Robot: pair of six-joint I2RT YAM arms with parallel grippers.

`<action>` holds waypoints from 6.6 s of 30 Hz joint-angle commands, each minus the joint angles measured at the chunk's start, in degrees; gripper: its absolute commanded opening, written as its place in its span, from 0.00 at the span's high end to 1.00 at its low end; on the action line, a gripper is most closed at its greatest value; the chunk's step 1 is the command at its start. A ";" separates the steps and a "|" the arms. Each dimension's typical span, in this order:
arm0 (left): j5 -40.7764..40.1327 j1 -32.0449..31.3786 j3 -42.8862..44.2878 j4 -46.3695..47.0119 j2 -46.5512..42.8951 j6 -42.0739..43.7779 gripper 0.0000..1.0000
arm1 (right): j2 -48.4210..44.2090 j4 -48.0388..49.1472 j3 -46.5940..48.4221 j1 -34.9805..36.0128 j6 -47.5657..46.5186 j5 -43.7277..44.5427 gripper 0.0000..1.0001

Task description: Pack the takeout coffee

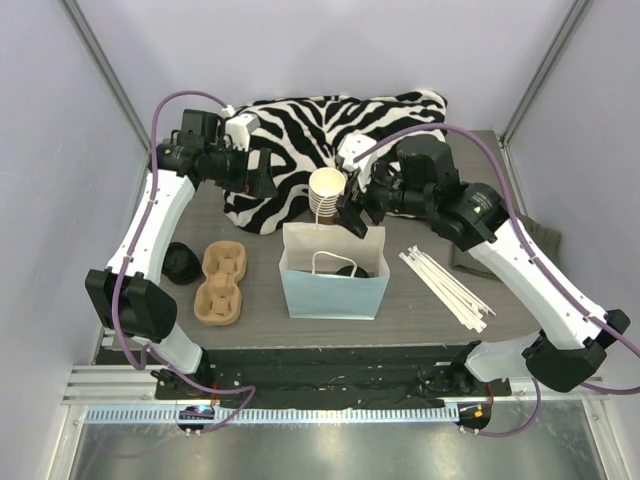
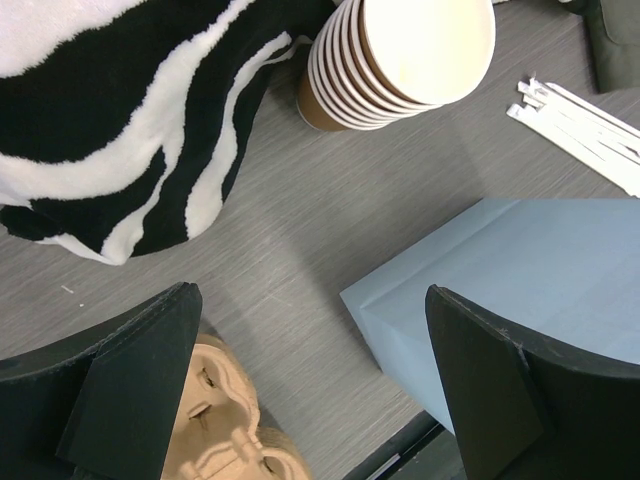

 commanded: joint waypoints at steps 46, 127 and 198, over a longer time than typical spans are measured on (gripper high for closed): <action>-1.85 2.35 -7.71 6.63 -2.27 -8.36 0.00 | 21.85 1.92 -30.94 -31.50 2.36 4.63 0.64; -0.27 4.10 -4.80 9.00 0.99 -8.71 0.00 | 14.68 2.01 37.67 -11.03 23.05 -31.76 0.99; 0.17 5.69 -9.56 8.03 -3.67 -5.81 0.00 | 4.89 -0.81 3.24 -1.70 3.76 -15.52 0.59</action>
